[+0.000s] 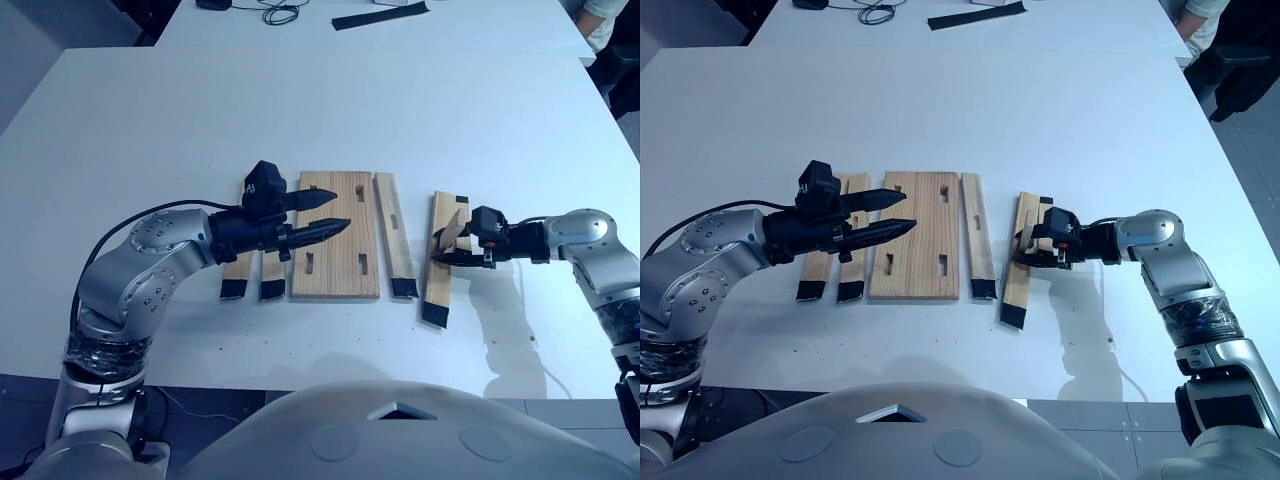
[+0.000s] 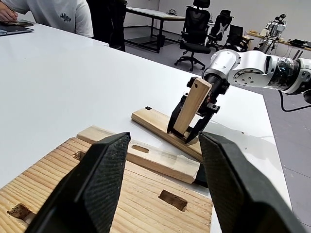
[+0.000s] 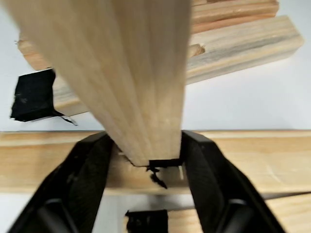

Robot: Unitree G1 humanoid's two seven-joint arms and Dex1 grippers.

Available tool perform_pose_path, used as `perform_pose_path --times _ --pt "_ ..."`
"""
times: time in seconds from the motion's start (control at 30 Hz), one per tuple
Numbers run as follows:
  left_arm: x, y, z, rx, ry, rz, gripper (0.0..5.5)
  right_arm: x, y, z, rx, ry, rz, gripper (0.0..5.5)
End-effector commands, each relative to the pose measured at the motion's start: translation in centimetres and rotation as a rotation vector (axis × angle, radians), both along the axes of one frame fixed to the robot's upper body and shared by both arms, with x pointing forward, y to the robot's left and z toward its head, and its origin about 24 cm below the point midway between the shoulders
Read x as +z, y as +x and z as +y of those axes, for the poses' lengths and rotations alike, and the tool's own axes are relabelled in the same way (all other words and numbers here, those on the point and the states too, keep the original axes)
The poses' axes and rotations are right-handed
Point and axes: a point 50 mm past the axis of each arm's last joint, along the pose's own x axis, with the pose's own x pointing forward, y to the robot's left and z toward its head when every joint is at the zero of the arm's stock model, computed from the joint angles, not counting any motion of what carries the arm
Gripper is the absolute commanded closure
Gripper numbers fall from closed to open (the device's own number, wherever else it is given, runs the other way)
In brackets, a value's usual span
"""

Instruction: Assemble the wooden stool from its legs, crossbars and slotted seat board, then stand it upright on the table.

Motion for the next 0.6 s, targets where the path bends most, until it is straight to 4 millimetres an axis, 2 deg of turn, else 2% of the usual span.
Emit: perform_pose_path --times 0.03,0.1,0.4,0.6 --pt "0.2 0.3 0.2 0.005 0.017 -0.004 2.87 -0.7 0.1 -0.9 -0.062 -0.055 0.0 2.2" --pt "0.1 0.3 0.2 0.013 0.016 -0.006 2.87 0.0 0.3 -1.0 -0.063 -0.037 -0.009 2.04" --pt "0.2 0.3 0.4 0.038 0.006 -0.021 2.87 5.0 0.7 -0.1 -0.045 0.081 -0.065 2.04" --pt "0.3 0.4 0.5 0.05 -0.005 -0.023 2.87 7.5 -0.5 0.5 0.014 0.097 -0.075 2.04"
